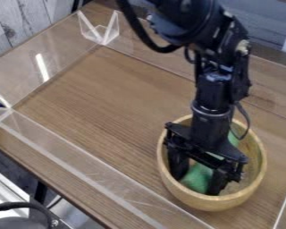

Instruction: Put the green block in the brown bowl

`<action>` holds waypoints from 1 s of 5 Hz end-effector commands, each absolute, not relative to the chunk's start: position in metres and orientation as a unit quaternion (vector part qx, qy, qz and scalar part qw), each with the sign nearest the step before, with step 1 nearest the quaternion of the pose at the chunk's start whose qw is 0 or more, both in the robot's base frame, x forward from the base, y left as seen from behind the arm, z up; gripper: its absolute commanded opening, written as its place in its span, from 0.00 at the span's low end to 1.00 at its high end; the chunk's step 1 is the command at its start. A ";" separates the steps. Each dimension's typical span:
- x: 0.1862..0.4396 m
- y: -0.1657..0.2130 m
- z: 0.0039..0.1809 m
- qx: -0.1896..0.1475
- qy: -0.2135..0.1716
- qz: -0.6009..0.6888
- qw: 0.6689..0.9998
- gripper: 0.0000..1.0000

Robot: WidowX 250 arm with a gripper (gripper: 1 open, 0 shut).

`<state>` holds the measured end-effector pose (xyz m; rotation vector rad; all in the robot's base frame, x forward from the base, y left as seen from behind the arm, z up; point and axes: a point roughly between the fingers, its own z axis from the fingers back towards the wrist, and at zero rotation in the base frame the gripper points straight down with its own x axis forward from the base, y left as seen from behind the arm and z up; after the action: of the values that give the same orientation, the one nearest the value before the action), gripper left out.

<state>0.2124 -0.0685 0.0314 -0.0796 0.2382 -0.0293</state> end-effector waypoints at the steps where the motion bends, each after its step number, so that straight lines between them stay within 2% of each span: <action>1: 0.224 -0.068 0.052 -0.047 0.082 -0.011 0.995 1.00; 2: 0.227 -0.067 0.057 -0.049 0.075 -0.009 0.996 1.00; 3: 0.229 -0.065 0.069 -0.052 0.063 -0.006 0.997 1.00; 5: 0.244 -0.049 0.127 -0.063 0.003 0.011 0.998 1.00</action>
<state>0.2369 -0.0486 0.1133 -0.1217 0.0622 0.0240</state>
